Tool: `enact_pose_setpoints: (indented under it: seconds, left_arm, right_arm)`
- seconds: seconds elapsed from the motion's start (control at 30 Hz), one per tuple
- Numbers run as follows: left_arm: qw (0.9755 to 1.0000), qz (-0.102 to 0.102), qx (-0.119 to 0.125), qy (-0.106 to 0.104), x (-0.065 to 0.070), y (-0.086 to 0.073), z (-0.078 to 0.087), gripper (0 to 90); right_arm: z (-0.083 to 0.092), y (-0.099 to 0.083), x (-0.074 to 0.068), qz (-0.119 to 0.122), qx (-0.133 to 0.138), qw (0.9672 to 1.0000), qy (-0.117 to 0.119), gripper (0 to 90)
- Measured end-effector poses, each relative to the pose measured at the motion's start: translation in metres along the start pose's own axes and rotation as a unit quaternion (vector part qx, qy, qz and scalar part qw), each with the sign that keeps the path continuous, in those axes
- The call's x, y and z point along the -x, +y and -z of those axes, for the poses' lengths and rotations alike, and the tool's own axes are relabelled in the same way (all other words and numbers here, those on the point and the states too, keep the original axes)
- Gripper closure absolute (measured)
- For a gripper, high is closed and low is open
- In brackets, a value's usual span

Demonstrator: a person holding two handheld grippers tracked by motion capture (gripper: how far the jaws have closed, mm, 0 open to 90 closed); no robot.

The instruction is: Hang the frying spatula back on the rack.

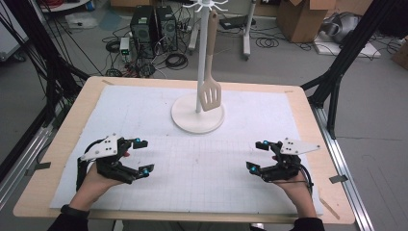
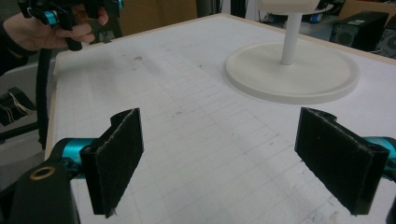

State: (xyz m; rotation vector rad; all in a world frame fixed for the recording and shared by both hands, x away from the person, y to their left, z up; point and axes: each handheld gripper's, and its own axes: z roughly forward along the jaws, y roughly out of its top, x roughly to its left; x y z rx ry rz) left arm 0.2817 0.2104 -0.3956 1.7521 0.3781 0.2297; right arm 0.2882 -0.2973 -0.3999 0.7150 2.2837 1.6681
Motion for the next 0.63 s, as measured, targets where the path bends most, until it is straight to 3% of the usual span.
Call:
enact_pose_setpoints:
  seconds: [0.2, 0.37, 0.63]
  left_arm:
    - [1.0000, 0.003, -0.005, 0.000, -0.0006, -0.0023, -0.0009, 17.0]
    - [0.9996, 0.004, -0.022, 0.016, -0.0013, -0.0051, -0.0042, 17.0]
    - [0.9996, 0.009, -0.024, 0.013, -0.0034, -0.0071, -0.0039, 17.1]
  right_arm:
    - [-0.0005, 0.0000, -0.0011, -0.001, 0.000, 1.0000, 0.004, 14.2]
    - [-0.0009, -0.0002, -0.0012, 0.001, -0.003, 1.0000, 0.005, 14.2]
    - [-0.0005, -0.0003, -0.0005, -0.002, 0.000, 1.0000, 0.007, 14.0]
